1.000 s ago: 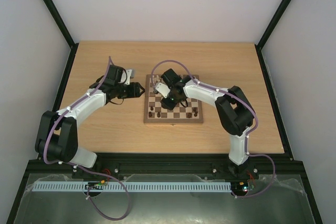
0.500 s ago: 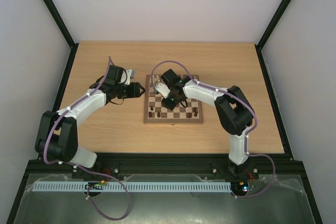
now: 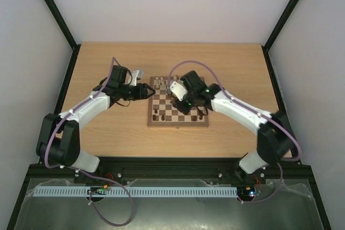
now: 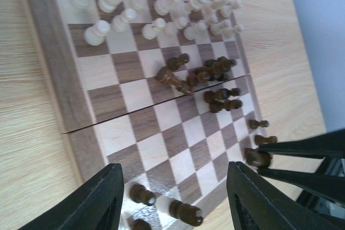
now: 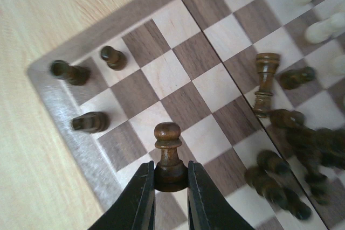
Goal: Set up the chess pieces on the board
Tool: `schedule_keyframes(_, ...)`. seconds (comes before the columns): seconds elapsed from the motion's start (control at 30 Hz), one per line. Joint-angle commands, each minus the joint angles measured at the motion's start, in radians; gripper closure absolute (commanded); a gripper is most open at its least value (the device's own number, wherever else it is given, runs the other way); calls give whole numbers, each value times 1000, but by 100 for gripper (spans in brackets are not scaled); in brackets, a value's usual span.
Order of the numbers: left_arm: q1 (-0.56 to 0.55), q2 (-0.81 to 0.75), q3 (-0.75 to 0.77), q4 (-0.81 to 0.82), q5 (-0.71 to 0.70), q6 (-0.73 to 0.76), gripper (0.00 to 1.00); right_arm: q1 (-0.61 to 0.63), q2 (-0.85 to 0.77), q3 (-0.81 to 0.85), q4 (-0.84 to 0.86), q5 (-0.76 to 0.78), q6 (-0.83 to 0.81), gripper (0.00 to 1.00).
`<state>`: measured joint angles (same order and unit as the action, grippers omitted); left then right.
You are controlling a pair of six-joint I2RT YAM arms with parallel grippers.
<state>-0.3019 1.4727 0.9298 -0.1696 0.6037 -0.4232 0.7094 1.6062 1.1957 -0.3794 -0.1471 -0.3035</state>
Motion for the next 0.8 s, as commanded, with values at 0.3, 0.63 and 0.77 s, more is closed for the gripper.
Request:
schedule_keyframes(0.3, -222, 54, 63, 92, 304, -27, 47, -20, -439, -364, 117, -107, 31, 88)
schedule_keyframes(0.63, -327, 125, 120, 72, 315, -7, 53, -40, -484, -400, 111, -158, 38, 86)
schedule_keyframes(0.77, -343, 145, 122, 94, 321, -18, 59, -45, -487, -399, 114, -163, 43, 86)
